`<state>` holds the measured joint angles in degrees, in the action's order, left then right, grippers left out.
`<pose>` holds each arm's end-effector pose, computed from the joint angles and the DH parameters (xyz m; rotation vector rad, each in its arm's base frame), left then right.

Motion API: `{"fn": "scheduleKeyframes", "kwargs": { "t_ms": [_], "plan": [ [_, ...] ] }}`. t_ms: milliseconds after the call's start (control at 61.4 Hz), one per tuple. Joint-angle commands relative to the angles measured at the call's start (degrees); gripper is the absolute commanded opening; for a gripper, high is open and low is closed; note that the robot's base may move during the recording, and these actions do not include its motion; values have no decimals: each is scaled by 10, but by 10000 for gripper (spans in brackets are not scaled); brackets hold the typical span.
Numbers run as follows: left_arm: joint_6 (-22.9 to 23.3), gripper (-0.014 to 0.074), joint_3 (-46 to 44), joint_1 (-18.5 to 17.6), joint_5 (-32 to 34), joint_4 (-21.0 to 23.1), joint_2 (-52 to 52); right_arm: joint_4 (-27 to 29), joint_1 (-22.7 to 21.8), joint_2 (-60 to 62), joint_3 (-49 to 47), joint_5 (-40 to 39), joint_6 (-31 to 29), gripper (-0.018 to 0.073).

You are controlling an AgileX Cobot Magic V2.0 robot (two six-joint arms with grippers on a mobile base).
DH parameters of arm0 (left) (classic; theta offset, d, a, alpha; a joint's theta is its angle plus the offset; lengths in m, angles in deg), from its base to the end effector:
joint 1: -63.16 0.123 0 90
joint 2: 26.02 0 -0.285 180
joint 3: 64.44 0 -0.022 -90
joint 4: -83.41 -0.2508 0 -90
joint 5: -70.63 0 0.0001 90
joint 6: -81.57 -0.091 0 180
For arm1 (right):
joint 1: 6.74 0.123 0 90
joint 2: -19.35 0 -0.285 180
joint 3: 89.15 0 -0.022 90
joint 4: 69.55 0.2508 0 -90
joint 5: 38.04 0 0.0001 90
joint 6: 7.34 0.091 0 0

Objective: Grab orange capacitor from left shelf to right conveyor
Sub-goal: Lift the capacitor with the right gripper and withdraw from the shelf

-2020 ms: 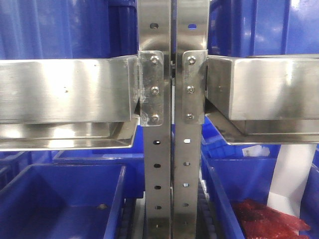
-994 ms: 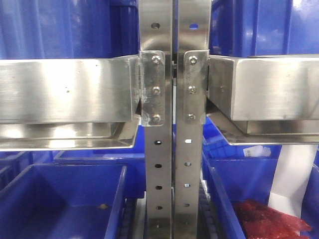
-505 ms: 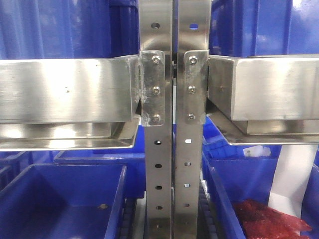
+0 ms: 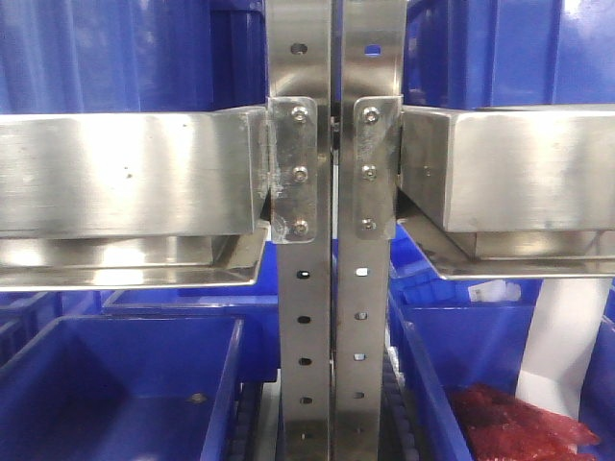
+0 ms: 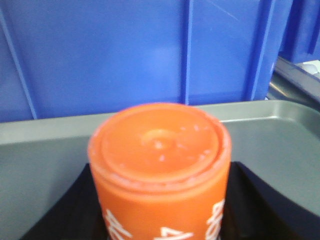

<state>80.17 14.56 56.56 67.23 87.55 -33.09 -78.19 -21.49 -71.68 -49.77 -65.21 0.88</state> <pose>0.0564 -0.0069 0.1980 0.0561 1.5619 -0.1317 0.2903 -0.0700 0.2408 0.1916 1.7972 -0.1148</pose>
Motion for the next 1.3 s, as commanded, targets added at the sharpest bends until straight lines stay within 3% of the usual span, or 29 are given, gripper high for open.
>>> {"fn": "scheduleKeyframes", "kwargs": {
  "t_ms": [0,114,342,798,945,1287],
  "plan": [
    [0,-127,-3,2,48,1,6,-14,-2,40,-21,-55,-3,111],
    [0,-127,-3,2,48,1,6,-14,11,78,-21,-34,-3,109],
    [0,-127,-3,2,48,1,6,-14,67,192,-21,88,8,109],
    [0,-127,-3,2,48,1,6,12,305,407,-21,341,8,109],
    [0,-127,-3,2,48,1,6,14,326,462,-21,382,8,109],
    [0,-127,-3,2,48,1,6,14,326,589,-11,418,8,109]
  ]
}}
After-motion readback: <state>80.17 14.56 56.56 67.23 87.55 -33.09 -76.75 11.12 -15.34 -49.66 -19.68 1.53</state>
